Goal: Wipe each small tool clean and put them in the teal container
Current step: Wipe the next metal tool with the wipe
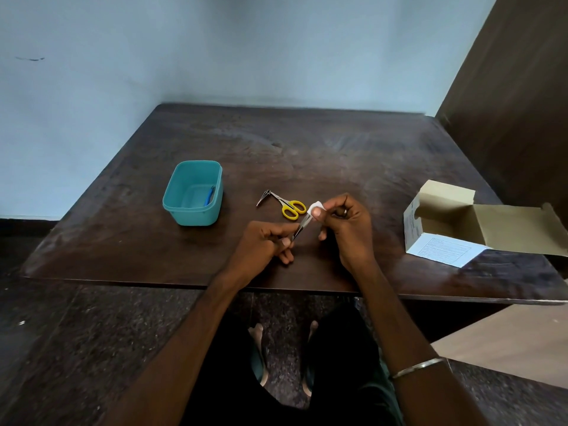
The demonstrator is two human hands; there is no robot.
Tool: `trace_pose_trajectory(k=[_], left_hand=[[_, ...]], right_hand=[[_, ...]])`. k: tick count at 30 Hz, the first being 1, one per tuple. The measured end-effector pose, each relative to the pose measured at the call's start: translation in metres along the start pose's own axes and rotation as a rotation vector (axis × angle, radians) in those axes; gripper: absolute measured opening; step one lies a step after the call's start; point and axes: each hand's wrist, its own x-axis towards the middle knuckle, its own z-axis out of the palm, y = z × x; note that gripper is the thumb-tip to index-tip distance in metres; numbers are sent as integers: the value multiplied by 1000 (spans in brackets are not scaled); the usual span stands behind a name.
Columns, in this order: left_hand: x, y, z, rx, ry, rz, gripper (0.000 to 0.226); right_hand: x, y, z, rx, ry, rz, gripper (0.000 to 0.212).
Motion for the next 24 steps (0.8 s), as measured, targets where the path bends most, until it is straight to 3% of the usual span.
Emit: trace_pose_trajectory(k=[6,16,19,24], left_hand=[[-1,1,0,-12,17,-26,43],[-4,6,1,-80,-18,-29,13],[-3,8,3,-123,38,-51,7],[-3,11,3,-300,222,-63,8]], right_hand=[[-3,-4,2,-56,-58,-24,10],[-5,-9,3,-123,-207,-31,10],[-6,-9,2,-126,-169,-16,15],[-8,-10,3,-72,-174,-19,4]])
